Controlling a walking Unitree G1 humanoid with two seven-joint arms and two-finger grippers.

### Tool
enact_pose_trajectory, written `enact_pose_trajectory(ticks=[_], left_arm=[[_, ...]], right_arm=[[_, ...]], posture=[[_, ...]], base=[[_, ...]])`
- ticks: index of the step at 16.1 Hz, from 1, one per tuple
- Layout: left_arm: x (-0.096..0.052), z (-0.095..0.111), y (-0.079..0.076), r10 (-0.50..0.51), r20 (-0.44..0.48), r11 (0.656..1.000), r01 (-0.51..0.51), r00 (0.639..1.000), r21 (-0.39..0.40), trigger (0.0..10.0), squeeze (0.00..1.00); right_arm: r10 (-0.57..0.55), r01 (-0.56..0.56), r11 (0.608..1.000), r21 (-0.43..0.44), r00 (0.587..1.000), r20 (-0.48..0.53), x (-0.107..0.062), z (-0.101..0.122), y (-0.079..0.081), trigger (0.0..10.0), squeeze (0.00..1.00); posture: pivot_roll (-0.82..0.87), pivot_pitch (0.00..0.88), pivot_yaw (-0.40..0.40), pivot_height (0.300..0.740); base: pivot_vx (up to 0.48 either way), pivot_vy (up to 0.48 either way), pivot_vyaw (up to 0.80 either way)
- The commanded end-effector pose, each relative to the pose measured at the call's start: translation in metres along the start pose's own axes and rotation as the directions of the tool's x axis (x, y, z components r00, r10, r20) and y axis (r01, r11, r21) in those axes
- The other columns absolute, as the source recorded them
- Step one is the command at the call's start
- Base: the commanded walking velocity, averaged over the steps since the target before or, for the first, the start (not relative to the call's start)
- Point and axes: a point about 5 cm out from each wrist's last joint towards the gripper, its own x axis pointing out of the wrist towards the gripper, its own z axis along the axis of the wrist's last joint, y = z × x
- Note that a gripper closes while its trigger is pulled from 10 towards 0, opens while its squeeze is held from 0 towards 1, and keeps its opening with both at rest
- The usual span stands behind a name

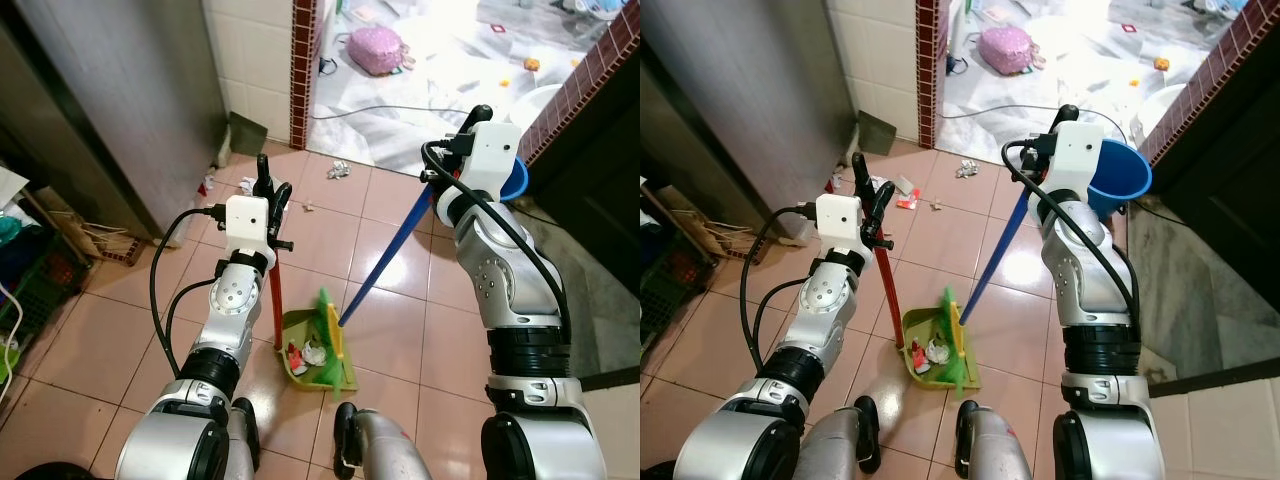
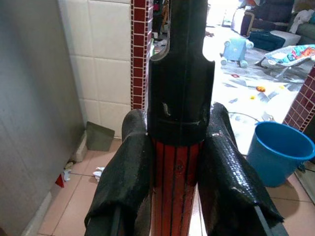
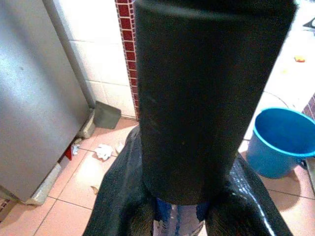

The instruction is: Sweep floor

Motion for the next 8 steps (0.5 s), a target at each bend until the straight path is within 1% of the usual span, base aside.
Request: enact_pose_trajectory(ticks=[1,2,4,5,6,7,8], left_arm=[[0.004,0.010,-0.001,-0.007,0.043,1.000,0.007,0.999,-0.001,10.0,0.00],[0.000,0.009,-0.003,-0.015,0.041,0.999,0.016,0.999,-0.040,10.0,0.00],[-0.003,0.008,-0.009,-0.034,0.039,0.997,0.037,0.999,-0.074,10.0,0.00],[-0.005,0.008,-0.013,-0.048,0.043,0.996,0.051,0.998,-0.070,10.0,0.00],[-0.005,0.008,-0.014,-0.052,0.044,0.996,0.055,0.998,-0.069,10.0,0.00],[-0.006,0.009,-0.014,-0.057,0.046,0.996,0.060,0.997,-0.067,10.0,0.00],[-0.006,0.012,-0.012,-0.063,0.055,0.996,0.066,0.997,-0.061,10.0,0.00]], right_arm=[[-0.009,0.009,1.000,-0.022,1.000,-0.017,-0.002,-0.002,-0.002,10.0,0.00],[0.002,-0.003,0.999,-0.038,1.000,-0.008,-0.003,-0.005,0.001,10.0,0.00],[0.008,-0.008,0.999,-0.039,1.000,-0.007,-0.004,-0.009,0.003,10.0,0.00],[0.003,-0.003,1.000,-0.007,1.000,-0.014,-0.005,-0.011,0.003,10.0,0.00],[0.001,-0.001,1.000,0.000,1.000,-0.015,-0.005,-0.011,0.003,10.0,0.00],[-0.011,0.011,1.000,-0.026,1.000,0.015,-0.005,-0.008,0.000,10.0,0.00],[-0.036,0.043,0.996,-0.073,0.994,0.099,-0.005,0.003,-0.007,10.0,0.00]], posture=[[-0.13,0.204,-0.087,0.740],[-0.14,0.189,-0.055,0.740],[-0.14,0.184,-0.040,0.740],[-0.13,0.183,-0.031,0.740],[-0.13,0.183,-0.031,0.740],[-0.13,0.183,-0.031,0.740],[-0.12,0.180,-0.014,0.740]], base=[[0.000,0.000,0.00],[0.000,0.000,0.00],[0.000,0.000,0.00],[0.000,0.000,0.00],[0.000,0.000,0.00],[0.000,0.000,0.00],[0.000,0.000,0.00]])
